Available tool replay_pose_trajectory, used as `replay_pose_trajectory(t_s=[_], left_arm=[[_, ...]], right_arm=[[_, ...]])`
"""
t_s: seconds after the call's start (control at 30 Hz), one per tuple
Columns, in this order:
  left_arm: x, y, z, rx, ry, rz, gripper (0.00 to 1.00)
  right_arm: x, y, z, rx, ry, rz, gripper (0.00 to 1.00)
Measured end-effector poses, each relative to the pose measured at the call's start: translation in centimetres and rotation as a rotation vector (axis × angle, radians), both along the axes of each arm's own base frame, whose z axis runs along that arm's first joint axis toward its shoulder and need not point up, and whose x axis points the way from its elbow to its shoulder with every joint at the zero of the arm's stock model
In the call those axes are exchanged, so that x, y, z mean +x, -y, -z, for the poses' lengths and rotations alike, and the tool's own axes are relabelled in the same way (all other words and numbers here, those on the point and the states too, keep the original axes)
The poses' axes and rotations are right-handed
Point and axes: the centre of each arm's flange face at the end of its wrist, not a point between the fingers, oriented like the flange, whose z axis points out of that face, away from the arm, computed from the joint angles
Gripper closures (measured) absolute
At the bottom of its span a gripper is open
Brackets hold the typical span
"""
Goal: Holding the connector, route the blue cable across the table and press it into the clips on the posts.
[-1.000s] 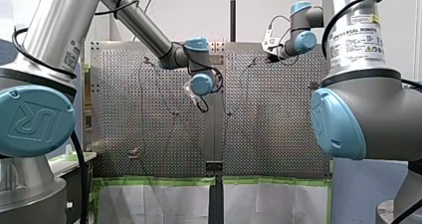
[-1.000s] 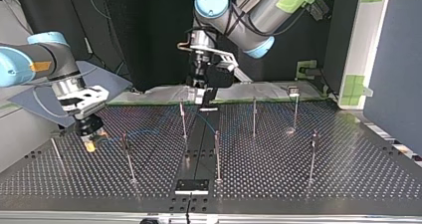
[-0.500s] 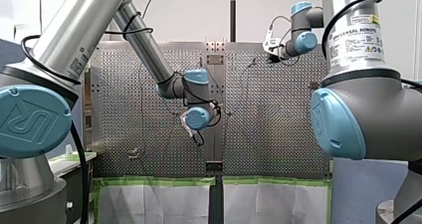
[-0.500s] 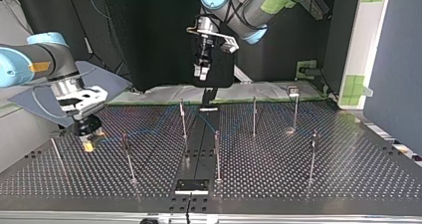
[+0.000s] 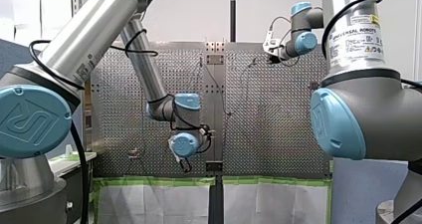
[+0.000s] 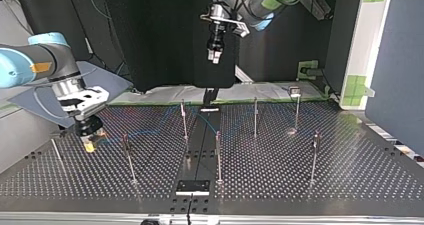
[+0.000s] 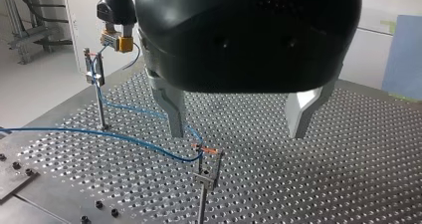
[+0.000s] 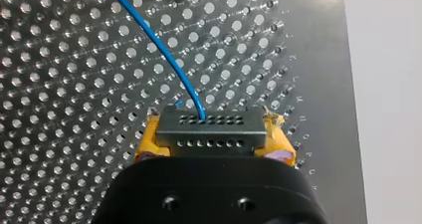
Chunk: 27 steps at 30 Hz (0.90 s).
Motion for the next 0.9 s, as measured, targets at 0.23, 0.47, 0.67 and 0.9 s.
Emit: replay_pose_trajectory(t_s=[0.23,0.47,0.67,0.9], left_arm=[[-2.6,-2.2,1.8,0.046,-0.038,-0.002,0.00],[-3.6,-3.0,2.4,0.069,-0.058,0.001,0.00],[-3.7,-3.0,2.4,0.070,-0.059,0.001,0.00],[-3.7,-3.0,2.4,0.070,-0.059,0.001,0.00]], right_arm=[[0.1,0.0,0.0,0.002,-0.001,0.000,1.00],[0.0,0.0,0.0,0.002,-0.001,0.004,1.00],[0.0,0.0,0.0,0.002,-0.001,0.004,1.00],[0.0,0.0,0.0,0.002,-0.001,0.004,1.00]])
